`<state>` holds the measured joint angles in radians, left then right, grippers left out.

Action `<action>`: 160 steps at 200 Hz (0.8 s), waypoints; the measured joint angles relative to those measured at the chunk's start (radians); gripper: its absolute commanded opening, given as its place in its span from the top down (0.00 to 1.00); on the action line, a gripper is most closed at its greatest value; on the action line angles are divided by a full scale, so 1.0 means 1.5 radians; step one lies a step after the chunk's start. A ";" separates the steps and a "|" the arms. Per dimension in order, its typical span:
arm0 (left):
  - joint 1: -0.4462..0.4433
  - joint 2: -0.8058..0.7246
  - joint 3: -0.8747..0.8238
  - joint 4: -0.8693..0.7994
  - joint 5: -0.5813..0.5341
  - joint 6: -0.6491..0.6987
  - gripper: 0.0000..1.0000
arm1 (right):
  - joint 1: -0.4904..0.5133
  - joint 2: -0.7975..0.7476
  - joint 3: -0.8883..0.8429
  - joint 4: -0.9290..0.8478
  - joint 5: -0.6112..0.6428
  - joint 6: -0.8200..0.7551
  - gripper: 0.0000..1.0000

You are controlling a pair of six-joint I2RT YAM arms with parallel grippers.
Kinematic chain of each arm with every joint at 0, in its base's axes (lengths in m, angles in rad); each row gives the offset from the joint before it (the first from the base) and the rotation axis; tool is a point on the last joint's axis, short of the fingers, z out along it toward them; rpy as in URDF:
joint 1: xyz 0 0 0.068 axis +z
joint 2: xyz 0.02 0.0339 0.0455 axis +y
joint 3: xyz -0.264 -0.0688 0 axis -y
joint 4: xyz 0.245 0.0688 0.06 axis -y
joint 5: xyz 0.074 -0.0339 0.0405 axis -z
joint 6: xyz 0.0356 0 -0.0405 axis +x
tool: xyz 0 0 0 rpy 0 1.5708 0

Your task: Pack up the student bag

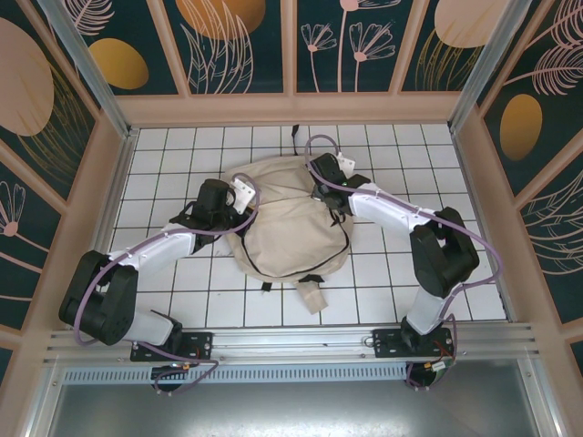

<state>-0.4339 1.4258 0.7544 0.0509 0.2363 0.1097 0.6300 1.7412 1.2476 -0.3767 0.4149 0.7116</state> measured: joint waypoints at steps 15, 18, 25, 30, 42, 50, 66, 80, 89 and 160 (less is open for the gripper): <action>0.004 0.002 0.007 -0.004 -0.025 -0.014 1.00 | -0.012 0.000 -0.018 0.019 -0.018 0.005 1.00; 0.004 0.002 0.008 -0.005 -0.028 -0.016 1.00 | -0.014 0.000 -0.022 0.023 -0.022 0.006 1.00; 0.007 0.003 0.010 -0.004 -0.039 -0.022 1.00 | -0.021 0.001 -0.029 0.031 -0.035 0.008 1.00; 0.009 0.004 0.010 -0.002 -0.043 -0.025 1.00 | -0.025 0.002 -0.033 0.038 -0.046 0.009 1.00; 0.012 0.004 0.010 -0.002 -0.049 -0.032 1.00 | -0.033 0.009 -0.035 0.051 -0.068 0.017 1.00; 0.012 0.004 0.010 -0.001 -0.052 -0.037 1.00 | -0.037 0.013 -0.035 0.059 -0.077 0.019 1.00; 0.014 0.006 0.010 -0.001 -0.054 -0.043 1.00 | -0.041 0.018 -0.035 0.066 -0.091 0.021 1.00; 0.016 0.008 0.010 -0.001 -0.054 -0.048 1.00 | -0.044 0.018 -0.035 0.070 -0.099 0.021 1.00; 0.016 0.010 0.010 0.000 -0.054 -0.052 1.00 | -0.045 0.018 -0.035 0.073 -0.099 0.022 1.00; 0.027 0.142 0.148 -0.001 -0.030 -0.078 1.00 | -0.072 0.002 -0.044 0.071 -0.074 0.052 1.00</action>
<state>-0.3927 1.6382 0.9756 0.0490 0.1909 -0.0071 0.5217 1.7439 1.1816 -0.2703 0.3035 0.7891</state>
